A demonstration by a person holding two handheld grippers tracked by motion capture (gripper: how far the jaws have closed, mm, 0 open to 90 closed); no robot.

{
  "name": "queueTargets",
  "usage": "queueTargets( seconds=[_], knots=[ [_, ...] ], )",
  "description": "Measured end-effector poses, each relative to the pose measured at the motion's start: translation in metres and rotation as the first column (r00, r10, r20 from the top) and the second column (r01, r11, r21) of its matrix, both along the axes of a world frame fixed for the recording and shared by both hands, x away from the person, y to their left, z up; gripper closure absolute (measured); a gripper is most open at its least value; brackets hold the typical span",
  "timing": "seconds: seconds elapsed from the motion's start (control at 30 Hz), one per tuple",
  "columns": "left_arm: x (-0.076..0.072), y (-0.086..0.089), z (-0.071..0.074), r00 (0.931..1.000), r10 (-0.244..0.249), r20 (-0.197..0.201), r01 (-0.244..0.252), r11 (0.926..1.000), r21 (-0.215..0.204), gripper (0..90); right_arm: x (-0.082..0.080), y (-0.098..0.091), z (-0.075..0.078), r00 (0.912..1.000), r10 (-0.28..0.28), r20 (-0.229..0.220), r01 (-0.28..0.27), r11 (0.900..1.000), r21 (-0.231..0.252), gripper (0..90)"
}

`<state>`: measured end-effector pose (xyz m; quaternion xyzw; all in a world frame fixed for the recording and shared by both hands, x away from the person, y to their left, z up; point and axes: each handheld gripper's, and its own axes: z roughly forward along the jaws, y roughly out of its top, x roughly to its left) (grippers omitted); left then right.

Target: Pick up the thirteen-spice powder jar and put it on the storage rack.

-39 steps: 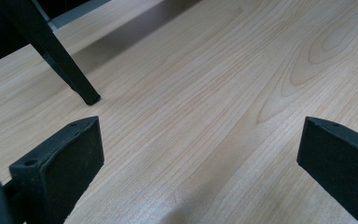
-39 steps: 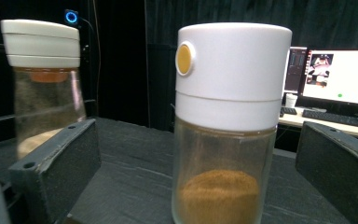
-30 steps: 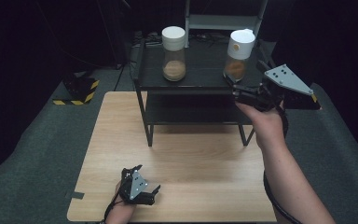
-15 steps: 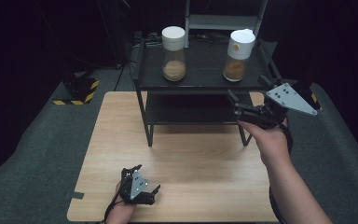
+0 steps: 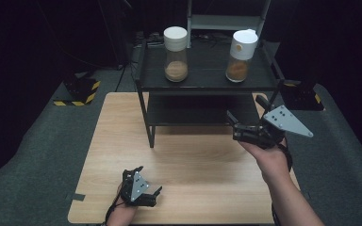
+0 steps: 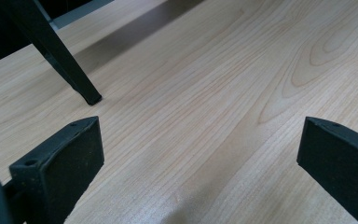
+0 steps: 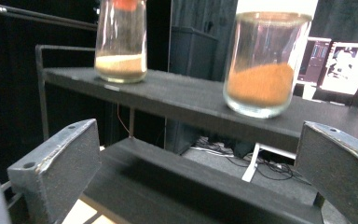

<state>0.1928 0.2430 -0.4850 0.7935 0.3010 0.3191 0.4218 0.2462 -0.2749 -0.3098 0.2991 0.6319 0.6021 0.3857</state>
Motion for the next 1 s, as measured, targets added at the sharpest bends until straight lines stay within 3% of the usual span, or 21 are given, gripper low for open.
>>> queueTargets(
  seconds=[0.47,1.0],
  knots=[
    [0.001,0.004,-0.001,1.0,-0.005,-0.004,0.005,0.9998,-0.019,0.7,-0.014,-0.002,-0.032,0.9998,-0.006,-0.018,0.005,0.9996,-0.027,0.0],
    [0.004,0.006,0.001,0.9997,-0.003,-0.024,0.002,0.9994,-0.036,0.7,-0.031,0.0,-0.071,0.999,-0.032,-0.031,0.028,0.9932,-0.113,0.0]
  ],
)
